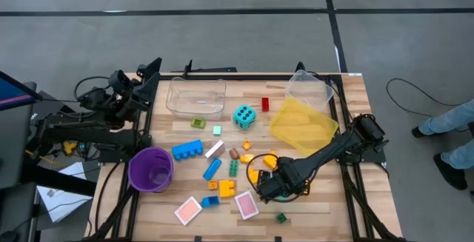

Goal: Pick & Place Toys
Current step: Put the blue dice into the transparent bin

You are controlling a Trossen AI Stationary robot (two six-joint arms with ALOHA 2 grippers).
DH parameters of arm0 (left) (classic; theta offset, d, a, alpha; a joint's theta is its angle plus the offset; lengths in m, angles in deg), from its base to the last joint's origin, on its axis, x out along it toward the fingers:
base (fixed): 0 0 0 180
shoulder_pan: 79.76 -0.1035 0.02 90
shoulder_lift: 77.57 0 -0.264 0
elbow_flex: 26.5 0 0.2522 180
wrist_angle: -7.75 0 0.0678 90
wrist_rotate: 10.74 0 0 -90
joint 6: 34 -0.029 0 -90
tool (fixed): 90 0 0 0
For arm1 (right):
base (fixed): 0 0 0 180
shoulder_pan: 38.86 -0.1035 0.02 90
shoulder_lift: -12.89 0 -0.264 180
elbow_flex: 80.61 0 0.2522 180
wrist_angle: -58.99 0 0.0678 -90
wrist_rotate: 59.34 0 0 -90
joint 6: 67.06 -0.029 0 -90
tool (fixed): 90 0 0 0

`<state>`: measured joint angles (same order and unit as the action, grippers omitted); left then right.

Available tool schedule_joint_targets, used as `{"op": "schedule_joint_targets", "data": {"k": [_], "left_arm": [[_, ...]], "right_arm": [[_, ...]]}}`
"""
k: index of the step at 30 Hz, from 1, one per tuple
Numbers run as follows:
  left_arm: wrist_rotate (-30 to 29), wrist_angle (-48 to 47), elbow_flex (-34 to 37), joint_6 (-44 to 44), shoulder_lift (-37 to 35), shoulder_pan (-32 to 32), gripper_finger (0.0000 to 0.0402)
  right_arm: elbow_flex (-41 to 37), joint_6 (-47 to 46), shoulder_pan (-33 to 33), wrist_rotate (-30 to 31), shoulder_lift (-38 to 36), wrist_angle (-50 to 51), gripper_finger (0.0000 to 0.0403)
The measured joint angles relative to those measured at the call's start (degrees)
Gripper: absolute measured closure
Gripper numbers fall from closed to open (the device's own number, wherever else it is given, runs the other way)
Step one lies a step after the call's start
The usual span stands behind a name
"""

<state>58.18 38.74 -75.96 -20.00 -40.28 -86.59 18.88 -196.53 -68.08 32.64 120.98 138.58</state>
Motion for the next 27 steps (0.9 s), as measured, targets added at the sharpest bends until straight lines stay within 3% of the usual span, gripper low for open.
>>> {"op": "schedule_joint_targets", "data": {"k": [22,27], "left_arm": [[0.02,0.02,0.0,0.0,0.01,0.0,0.0005],[0.02,0.02,0.0,0.0,0.0,0.01,0.0005]], "right_arm": [[-0.12,0.29,-0.38,-0.44,0.0,0.0,0.0003],[-3.64,0.44,-0.39,-0.69,-0.04,-4.93,0.0003]]}}
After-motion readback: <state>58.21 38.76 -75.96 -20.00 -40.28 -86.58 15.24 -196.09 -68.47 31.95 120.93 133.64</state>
